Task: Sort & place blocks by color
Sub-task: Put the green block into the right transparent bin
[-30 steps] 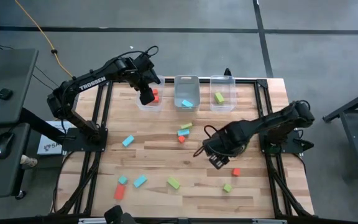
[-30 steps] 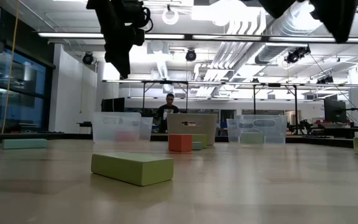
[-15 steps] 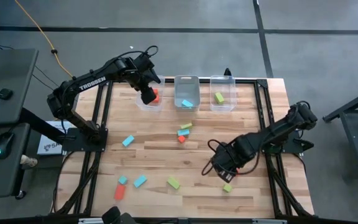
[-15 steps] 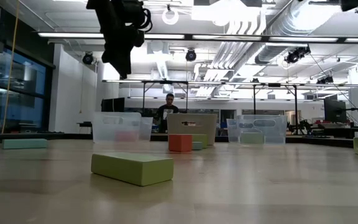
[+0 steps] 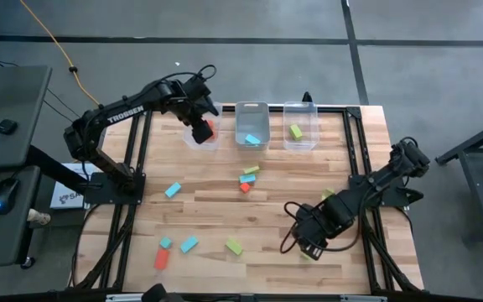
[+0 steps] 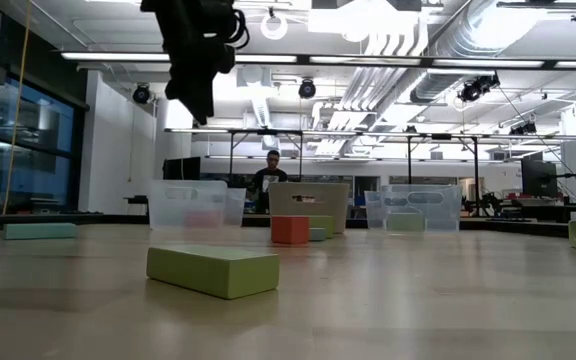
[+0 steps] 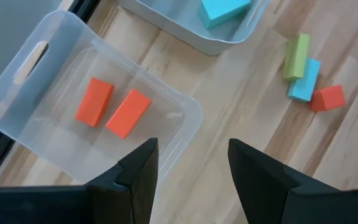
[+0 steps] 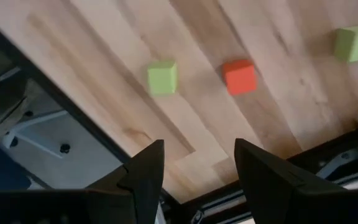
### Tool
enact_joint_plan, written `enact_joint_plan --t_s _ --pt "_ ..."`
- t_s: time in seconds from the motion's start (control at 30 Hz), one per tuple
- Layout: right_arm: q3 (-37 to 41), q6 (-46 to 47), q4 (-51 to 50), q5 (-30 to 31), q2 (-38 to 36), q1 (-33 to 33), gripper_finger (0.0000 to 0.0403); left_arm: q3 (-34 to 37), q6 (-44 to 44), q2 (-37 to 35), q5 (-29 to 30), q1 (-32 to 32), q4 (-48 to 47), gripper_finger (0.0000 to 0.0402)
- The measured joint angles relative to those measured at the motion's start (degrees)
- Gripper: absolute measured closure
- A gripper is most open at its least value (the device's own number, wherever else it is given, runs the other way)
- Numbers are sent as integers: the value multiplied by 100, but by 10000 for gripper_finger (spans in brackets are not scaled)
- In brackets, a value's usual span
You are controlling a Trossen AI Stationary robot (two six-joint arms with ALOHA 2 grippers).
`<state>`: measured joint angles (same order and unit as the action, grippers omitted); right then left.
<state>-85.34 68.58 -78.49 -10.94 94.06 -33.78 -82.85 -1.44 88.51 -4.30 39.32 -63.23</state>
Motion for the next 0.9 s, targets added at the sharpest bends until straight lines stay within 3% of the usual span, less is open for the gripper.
enact_joint_plan --t_s 0.13,0.4,0.6,0.9 --pt "1 60 98 238 0 -190 217 0 84 0 -2 -145 -45 229" --pt "0 -334 415 -27 0 -416 219 0 147 2 -2 -407 -61 229" --pt "0 -597 691 236 2 -426 217 0 241 2 -2 -579 -159 229" --pt "0 -786 744 475 2 -498 168 2 834 4 -1 -1037 -967 229"
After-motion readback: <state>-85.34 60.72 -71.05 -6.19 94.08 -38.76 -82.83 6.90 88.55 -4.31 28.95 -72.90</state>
